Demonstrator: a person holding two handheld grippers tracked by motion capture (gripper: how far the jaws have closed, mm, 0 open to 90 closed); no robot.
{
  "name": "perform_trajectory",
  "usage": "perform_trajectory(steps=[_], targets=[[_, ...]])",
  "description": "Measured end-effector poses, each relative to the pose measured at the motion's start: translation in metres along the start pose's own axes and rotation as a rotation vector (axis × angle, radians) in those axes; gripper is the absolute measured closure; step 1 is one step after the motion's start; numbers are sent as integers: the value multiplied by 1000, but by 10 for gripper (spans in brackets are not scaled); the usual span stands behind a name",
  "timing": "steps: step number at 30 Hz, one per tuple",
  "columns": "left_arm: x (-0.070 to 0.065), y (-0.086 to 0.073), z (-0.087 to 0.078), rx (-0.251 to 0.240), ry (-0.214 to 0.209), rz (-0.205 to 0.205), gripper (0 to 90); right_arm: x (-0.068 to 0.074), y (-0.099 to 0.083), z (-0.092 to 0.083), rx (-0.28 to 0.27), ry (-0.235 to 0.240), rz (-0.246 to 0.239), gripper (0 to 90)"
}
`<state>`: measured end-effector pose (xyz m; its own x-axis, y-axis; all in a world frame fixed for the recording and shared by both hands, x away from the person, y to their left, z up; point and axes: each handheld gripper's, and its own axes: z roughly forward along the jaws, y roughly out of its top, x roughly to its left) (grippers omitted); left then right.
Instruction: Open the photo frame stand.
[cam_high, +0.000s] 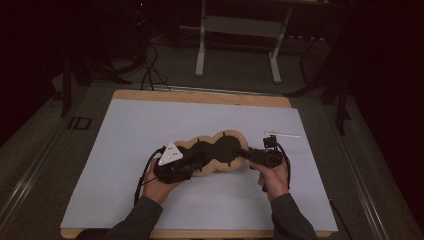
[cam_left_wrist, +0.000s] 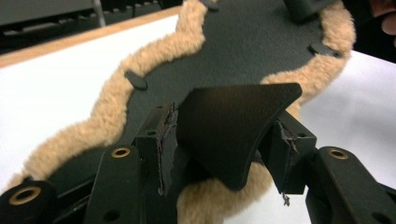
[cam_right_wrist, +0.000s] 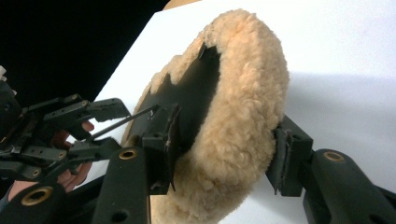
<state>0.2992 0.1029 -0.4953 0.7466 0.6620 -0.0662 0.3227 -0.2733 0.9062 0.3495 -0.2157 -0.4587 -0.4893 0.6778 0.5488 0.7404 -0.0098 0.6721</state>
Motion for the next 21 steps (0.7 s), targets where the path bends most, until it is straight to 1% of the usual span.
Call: perform_trajectory(steps=[1,3,4,5,8,12,14,18,21], targets=[[1,-2,-1,5,-11,-5,489,0,0,0,-1,3,1,520],[2,-5,-3,26,-41,-32,472,0,0,-1,2,3,-6,531],[3,-7,-4,34,-46,-39,460,0,0,-1,4,1,-9,538],[3,-9,-6,34,-44,-45,458,0,1,-1,7,2,-12,541],[3,-14,-12,36,-58,-69,457,1,1,-2,12,-1,-20,542],[2,-15,-19,47,-68,-68,450,1,1,-2,11,-3,-35,544],[1,-15,-23,67,-50,-65,451,2,1,-2,16,-5,-41,544],[2,-17,-31,61,-63,-74,451,3,1,-3,23,-12,-53,543],[6,-18,-37,57,-58,-79,447,4,0,-4,27,-15,-72,542]])
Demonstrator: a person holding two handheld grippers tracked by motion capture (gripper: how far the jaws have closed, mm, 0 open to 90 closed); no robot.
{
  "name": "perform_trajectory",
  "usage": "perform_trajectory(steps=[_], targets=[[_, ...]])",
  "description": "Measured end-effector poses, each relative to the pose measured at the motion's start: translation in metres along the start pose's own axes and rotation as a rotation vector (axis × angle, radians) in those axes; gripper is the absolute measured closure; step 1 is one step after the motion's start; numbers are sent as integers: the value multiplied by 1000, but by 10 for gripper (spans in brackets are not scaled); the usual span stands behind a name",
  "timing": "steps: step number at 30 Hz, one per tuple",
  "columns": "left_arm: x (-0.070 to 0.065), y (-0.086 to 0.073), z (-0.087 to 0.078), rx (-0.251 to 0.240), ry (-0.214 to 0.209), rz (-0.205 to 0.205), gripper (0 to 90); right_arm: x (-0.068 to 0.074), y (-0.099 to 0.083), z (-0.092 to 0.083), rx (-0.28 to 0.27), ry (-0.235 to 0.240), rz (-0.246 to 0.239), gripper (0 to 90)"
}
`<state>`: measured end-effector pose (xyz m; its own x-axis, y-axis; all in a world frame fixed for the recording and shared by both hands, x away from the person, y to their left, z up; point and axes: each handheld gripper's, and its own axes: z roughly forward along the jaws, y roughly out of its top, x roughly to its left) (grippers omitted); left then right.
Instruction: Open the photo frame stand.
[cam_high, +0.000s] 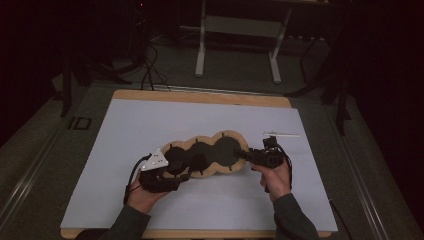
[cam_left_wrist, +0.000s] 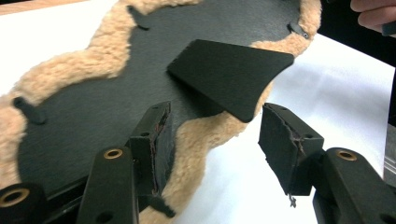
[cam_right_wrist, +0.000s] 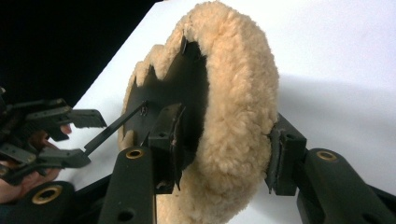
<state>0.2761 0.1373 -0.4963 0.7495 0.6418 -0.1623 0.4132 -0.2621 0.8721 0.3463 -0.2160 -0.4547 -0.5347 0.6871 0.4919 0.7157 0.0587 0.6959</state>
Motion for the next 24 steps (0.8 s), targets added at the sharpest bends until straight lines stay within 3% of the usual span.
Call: perform_trajectory(steps=[12,17,24], targets=[[32,-5,-17,-20,117,-82,437,3,2,-1,17,-7,-59,541],[44,-7,-25,-29,139,-119,423,4,2,-2,25,-10,-83,540],[57,-11,-32,-23,131,-177,411,6,2,-3,37,-19,-127,539]])
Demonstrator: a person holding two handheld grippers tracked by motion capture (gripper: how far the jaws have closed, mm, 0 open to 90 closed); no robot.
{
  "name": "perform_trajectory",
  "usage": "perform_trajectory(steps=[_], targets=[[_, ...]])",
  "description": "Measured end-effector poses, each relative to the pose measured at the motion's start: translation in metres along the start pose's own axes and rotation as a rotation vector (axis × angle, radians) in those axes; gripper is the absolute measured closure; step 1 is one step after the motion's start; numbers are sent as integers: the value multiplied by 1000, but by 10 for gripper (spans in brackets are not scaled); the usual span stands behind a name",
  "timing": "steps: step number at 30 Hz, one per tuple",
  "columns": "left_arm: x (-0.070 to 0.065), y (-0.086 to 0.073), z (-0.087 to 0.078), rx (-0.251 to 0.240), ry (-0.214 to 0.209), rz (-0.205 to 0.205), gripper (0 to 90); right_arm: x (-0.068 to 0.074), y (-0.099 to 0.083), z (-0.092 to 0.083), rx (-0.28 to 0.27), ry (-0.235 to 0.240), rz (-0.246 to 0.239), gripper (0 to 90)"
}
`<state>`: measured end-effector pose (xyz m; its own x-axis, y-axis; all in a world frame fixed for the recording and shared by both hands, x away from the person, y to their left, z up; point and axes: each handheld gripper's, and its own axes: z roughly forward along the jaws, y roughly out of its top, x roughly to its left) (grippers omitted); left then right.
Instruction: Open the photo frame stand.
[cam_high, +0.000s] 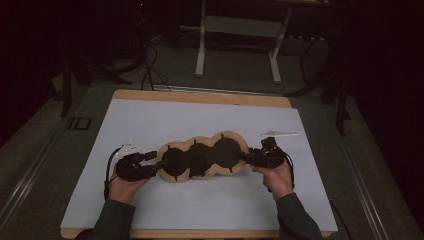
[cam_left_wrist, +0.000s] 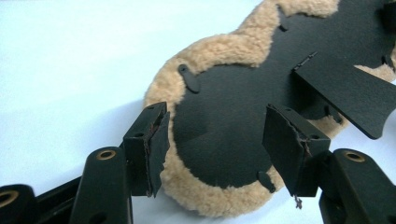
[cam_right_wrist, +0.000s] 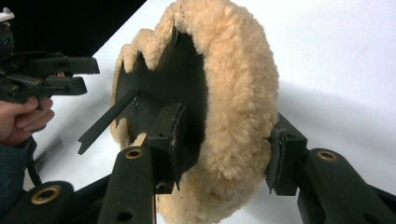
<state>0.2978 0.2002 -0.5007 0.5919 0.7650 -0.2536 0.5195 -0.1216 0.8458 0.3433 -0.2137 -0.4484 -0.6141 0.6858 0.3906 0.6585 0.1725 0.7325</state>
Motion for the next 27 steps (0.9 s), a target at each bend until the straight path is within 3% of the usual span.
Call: perform_trajectory(steps=[8,19,27], targets=[[7,-4,4,20,32,-8,406,0,0,0,8,-7,-43,536],[16,-6,9,5,7,-38,377,0,-5,-1,35,-20,-123,529],[14,-6,10,16,-2,-22,380,-1,-9,-2,41,-28,-158,528]])
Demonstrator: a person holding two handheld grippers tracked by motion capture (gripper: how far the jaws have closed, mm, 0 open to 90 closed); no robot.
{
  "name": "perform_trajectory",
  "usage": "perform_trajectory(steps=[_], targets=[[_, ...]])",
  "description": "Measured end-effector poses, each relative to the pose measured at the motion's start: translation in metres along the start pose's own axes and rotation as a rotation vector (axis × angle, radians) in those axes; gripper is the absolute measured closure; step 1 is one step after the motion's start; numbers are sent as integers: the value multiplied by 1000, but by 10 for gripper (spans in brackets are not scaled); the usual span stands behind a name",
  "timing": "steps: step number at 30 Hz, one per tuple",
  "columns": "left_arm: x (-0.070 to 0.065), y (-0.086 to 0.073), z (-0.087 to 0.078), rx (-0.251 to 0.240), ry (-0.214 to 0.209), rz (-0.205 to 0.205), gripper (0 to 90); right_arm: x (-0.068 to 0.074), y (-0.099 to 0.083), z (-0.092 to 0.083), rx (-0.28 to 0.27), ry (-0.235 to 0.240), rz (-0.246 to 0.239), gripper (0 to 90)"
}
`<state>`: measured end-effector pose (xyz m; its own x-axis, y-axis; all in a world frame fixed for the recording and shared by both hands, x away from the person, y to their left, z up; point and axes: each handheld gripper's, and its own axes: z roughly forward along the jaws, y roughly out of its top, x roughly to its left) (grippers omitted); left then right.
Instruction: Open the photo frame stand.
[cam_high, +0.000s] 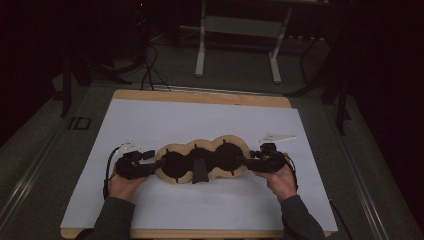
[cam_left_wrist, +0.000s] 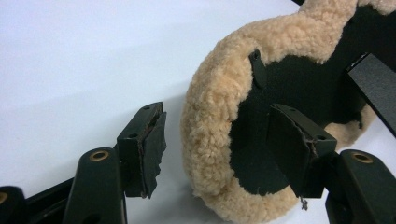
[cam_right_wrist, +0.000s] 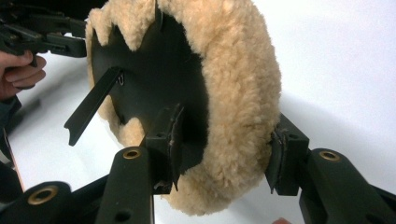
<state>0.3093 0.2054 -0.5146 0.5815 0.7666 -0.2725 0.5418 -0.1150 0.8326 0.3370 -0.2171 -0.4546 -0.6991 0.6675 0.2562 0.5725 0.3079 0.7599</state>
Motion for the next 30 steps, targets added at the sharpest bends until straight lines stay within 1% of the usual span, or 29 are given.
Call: perform_trajectory(steps=[4,5,8,11,13,14,17,21,27,30], targets=[[-1,-1,2,19,-13,0,380,-1,-2,0,12,-1,-19,528],[-1,-1,2,24,-10,2,386,-1,-3,0,14,-1,-18,528],[-1,-2,3,34,-29,-5,393,-3,-5,0,13,0,-21,528],[-2,-3,6,49,-37,-10,397,-4,-7,0,16,2,-26,528],[-2,-3,8,68,-28,-7,396,-4,-7,0,21,-1,-37,527],[-2,-4,8,75,-30,-12,394,-3,-8,0,23,-3,-43,526],[-2,-5,10,97,-47,-17,395,-3,-10,0,31,-10,-59,524],[-5,-5,15,128,-68,-6,400,-4,-13,0,39,-16,-69,523],[-4,-5,16,133,-86,-14,412,-5,-17,0,38,-16,-69,524],[-6,-5,16,133,-84,-4,414,-5,-17,-1,42,-13,-74,525]])
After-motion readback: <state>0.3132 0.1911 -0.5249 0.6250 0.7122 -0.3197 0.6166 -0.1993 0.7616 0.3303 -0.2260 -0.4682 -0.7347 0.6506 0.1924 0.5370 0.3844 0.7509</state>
